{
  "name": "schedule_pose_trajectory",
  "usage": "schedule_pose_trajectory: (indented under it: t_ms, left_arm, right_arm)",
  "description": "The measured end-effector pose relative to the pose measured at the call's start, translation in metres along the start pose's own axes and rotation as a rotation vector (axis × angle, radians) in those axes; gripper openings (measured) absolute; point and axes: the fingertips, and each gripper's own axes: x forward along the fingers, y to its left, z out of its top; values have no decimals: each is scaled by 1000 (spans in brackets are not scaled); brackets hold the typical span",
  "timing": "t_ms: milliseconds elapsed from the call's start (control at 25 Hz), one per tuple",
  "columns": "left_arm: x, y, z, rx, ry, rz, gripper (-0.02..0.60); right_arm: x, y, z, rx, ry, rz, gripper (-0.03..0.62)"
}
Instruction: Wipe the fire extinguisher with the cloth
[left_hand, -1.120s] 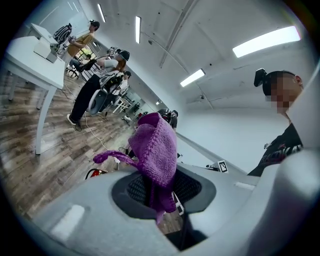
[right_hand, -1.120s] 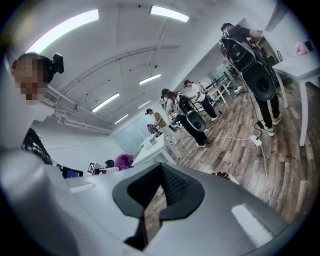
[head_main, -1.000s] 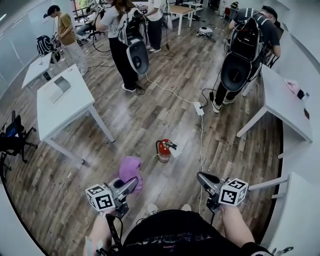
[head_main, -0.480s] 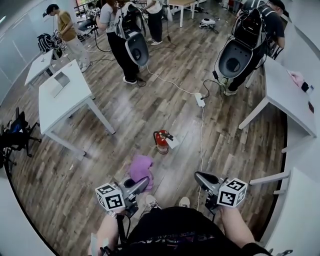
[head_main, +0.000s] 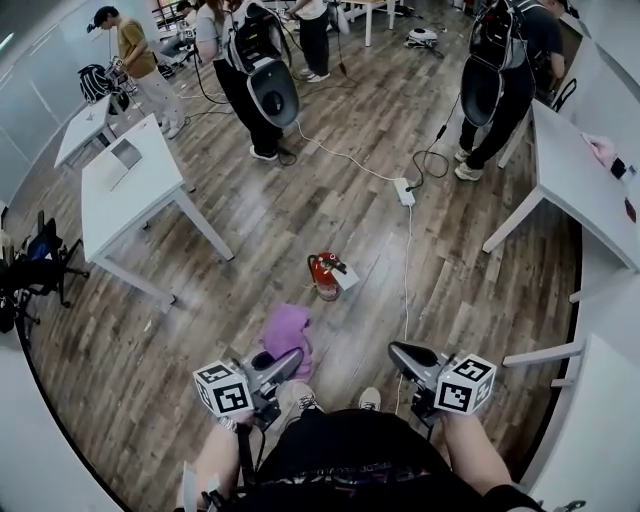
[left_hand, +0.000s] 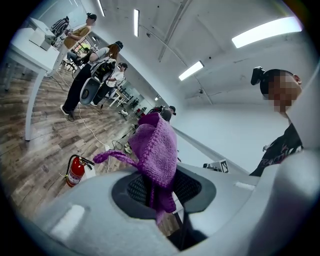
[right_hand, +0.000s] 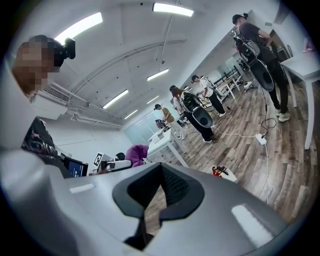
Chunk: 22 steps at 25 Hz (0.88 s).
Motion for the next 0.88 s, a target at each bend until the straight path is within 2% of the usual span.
schedule_pose_trajectory:
  t_ms: [320,880]
  left_arm:
    - [-1,4,-2,-1,10,6,83]
    - [-8,10,0,-28,1,-9,81]
  right_arm:
    - [5,5,-2,8,-2,23,3]
    - [10,13,3,9,-16,2,3]
